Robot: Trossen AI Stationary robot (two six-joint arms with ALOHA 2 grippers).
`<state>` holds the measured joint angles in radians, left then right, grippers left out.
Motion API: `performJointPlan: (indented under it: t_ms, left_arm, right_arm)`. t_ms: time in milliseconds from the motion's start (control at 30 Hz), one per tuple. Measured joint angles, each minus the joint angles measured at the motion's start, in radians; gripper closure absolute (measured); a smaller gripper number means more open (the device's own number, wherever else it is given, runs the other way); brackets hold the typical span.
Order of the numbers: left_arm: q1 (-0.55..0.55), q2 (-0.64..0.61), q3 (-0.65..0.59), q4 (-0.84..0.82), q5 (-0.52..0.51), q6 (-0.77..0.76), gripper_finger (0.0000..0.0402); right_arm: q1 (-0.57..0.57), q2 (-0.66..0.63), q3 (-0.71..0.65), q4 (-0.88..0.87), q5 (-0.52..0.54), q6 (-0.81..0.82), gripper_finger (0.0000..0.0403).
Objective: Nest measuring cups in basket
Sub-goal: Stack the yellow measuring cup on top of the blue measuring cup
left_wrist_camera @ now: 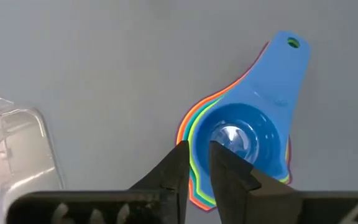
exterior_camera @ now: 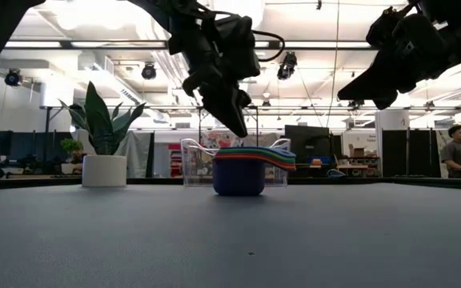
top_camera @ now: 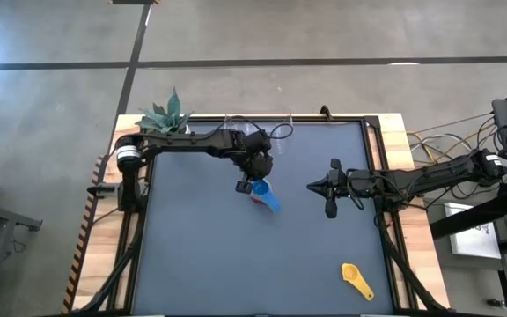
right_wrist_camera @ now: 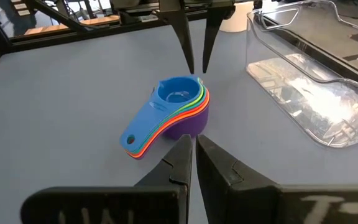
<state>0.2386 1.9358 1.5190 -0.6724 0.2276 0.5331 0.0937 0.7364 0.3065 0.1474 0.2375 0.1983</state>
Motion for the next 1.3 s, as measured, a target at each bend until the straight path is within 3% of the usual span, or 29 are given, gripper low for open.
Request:
performJointPlan:
  t_ms: [433,567,667,833,1000,1167,1300]
  left_arm:
    - [-0.009,-0.056,0.032,-0.072,-0.009,-0.121,0.0318]
    - [-0.030,-0.107,-0.031,-0.067,-0.016,-0.184,0.0325]
    - [-0.071,-0.170,-0.129,0.015,-0.079,-0.234,0.0327]
    - [-0.169,-0.327,-0.358,0.271,-0.209,-0.350,0.0327]
    - [-0.289,-0.482,-0.604,0.784,-0.314,-0.407,0.0327]
    - [-0.380,-0.539,-0.814,1.266,-0.416,-0.352,0.0327]
    - [-0.403,-0.537,-0.921,1.454,-0.428,-0.377,0.0327]
  right_arm:
    - [0.000,-0.003,0.000,-0.031,-0.002,-0.010,0.0390]
    - [0.000,-0.003,0.000,-0.044,-0.008,-0.018,0.0390]
    - [0.007,-0.013,0.000,-0.037,-0.006,-0.035,0.0390]
    - [0.057,-0.013,0.041,-0.073,-0.002,-0.069,0.0390]
    - [0.119,0.032,0.189,-0.281,-0.002,-0.092,0.0390]
    - [0.231,0.123,0.335,-0.525,-0.006,-0.028,0.0390]
    - [0.378,0.200,0.385,-0.635,-0.010,0.064,0.0390]
